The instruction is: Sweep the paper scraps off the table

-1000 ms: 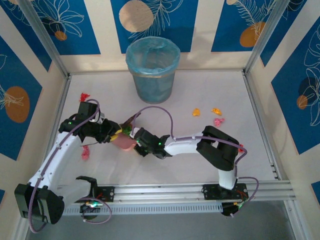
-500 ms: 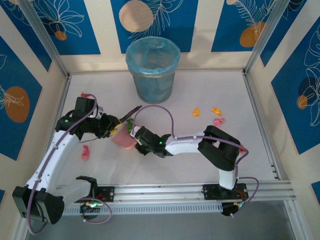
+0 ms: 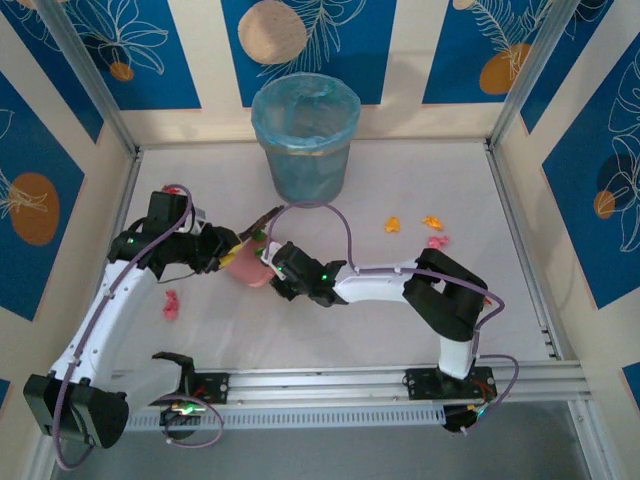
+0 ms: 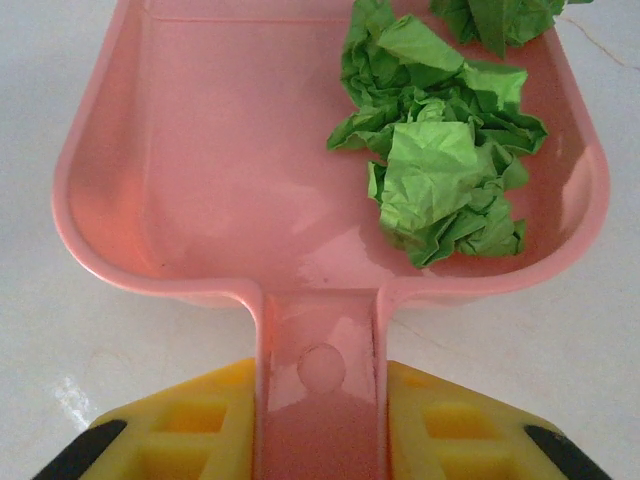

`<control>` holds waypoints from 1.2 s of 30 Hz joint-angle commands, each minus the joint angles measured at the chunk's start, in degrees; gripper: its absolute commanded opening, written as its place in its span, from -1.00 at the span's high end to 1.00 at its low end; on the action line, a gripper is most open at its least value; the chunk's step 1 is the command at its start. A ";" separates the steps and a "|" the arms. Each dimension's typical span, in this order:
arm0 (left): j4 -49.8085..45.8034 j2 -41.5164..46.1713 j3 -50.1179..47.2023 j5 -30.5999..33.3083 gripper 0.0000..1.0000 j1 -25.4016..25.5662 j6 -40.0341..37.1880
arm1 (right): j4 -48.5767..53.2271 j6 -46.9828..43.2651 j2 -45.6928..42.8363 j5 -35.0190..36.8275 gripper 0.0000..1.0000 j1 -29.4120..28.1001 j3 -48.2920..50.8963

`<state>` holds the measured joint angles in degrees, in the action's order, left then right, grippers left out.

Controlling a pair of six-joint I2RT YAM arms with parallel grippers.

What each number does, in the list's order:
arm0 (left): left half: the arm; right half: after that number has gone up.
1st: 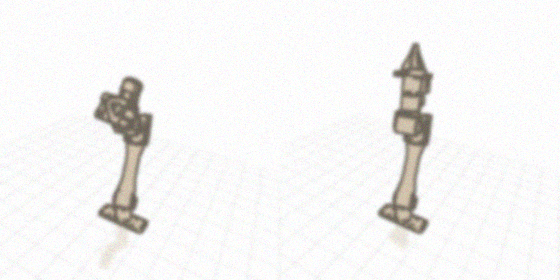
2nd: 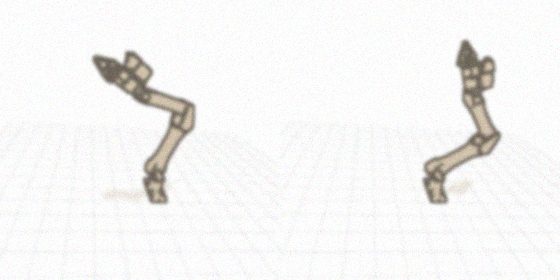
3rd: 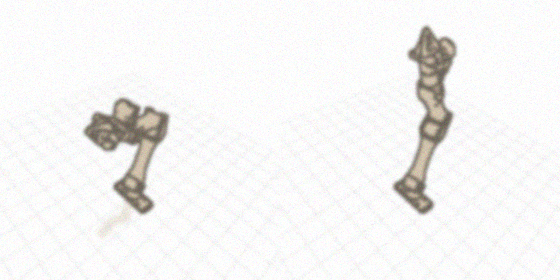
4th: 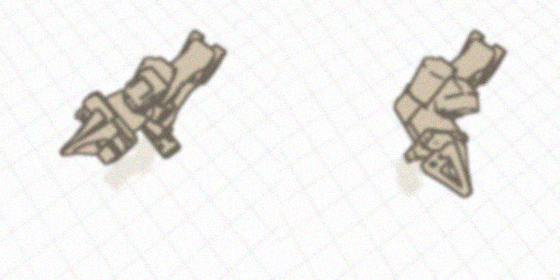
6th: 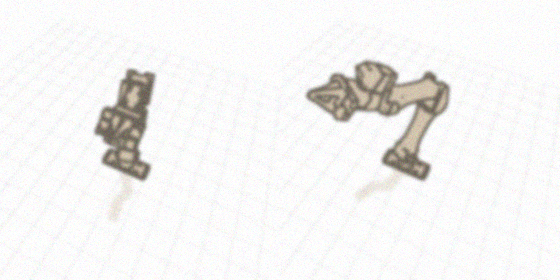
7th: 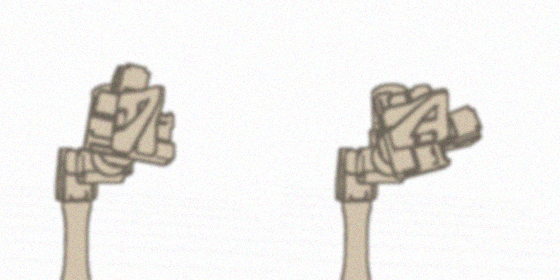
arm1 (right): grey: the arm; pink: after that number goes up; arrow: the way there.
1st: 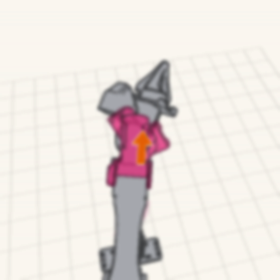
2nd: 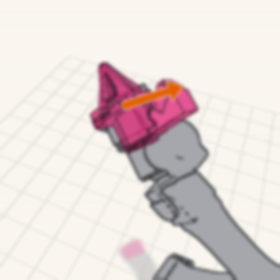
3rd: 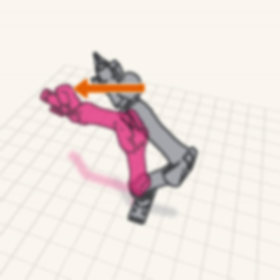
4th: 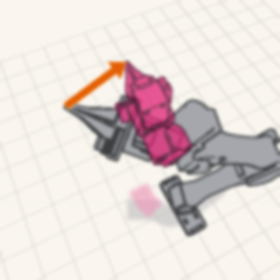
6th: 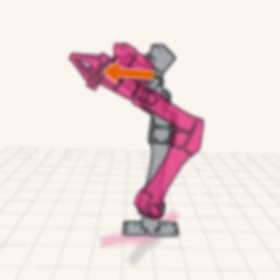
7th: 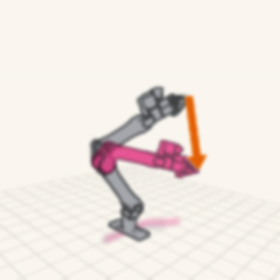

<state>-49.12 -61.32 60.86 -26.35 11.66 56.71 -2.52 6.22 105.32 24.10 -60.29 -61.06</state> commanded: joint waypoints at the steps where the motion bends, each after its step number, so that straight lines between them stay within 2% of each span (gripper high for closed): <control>1: 0.68 0.72 2.04 -0.60 1.00 0.65 -0.15 | -0.78 -0.97 -1.43 1.54 1.00 0.43 -1.36; 25: 3.42 4.01 4.25 0.86 1.00 0.64 0.26 | -1.98 -3.65 -3.25 2.78 1.00 1.15 -1.36; 31: 2.66 4.79 7.36 5.69 1.00 0.44 -0.72 | -1.56 -4.32 -4.46 2.90 1.00 1.23 -1.60; 36: -0.97 6.08 11.48 13.34 1.00 0.38 -2.53 | 1.13 -5.15 -5.00 2.23 1.00 1.24 -4.06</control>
<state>-49.17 -57.34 68.47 -18.79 11.73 56.45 -1.93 2.37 102.80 25.76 -59.22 -61.82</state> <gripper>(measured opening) 0.302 0.288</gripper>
